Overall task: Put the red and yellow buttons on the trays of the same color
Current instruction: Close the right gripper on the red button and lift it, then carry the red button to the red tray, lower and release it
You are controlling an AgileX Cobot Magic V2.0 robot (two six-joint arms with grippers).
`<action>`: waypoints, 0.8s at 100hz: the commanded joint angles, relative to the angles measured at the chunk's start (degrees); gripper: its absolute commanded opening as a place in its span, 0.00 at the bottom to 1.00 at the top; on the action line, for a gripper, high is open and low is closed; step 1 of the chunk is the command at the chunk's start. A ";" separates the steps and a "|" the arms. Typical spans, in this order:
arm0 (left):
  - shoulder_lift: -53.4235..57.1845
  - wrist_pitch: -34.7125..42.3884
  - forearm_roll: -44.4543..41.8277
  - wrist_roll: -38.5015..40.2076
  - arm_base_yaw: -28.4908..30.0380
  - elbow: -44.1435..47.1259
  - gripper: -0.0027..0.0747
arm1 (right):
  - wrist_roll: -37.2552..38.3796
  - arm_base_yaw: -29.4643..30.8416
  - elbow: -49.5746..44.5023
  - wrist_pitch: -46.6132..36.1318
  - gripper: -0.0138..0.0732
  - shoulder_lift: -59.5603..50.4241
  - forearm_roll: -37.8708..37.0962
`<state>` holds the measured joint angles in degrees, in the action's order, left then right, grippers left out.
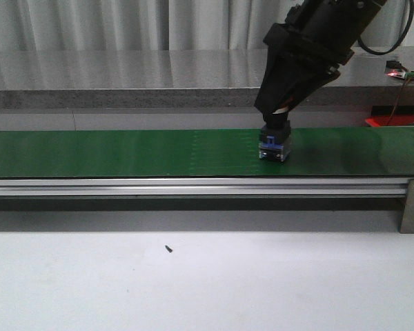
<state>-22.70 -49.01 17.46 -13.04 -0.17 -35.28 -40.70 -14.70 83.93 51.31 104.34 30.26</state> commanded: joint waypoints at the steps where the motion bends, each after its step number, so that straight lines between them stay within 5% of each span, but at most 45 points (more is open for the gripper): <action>1: -0.39 3.39 1.33 0.16 -0.38 -1.43 0.01 | -0.77 0.07 1.75 -2.31 0.28 -2.79 2.04; 26: -0.39 3.39 1.33 0.16 -0.38 -1.43 0.01 | 0.11 3.24 1.80 -5.35 0.29 -5.61 2.04; 80: -0.39 3.39 1.33 0.16 -0.38 -1.43 0.01 | 11.05 22.76 1.80 -14.59 0.29 -6.43 2.22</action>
<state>-22.70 -49.01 17.46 -13.04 -0.17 -35.28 -31.78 5.42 83.93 41.59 101.23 30.58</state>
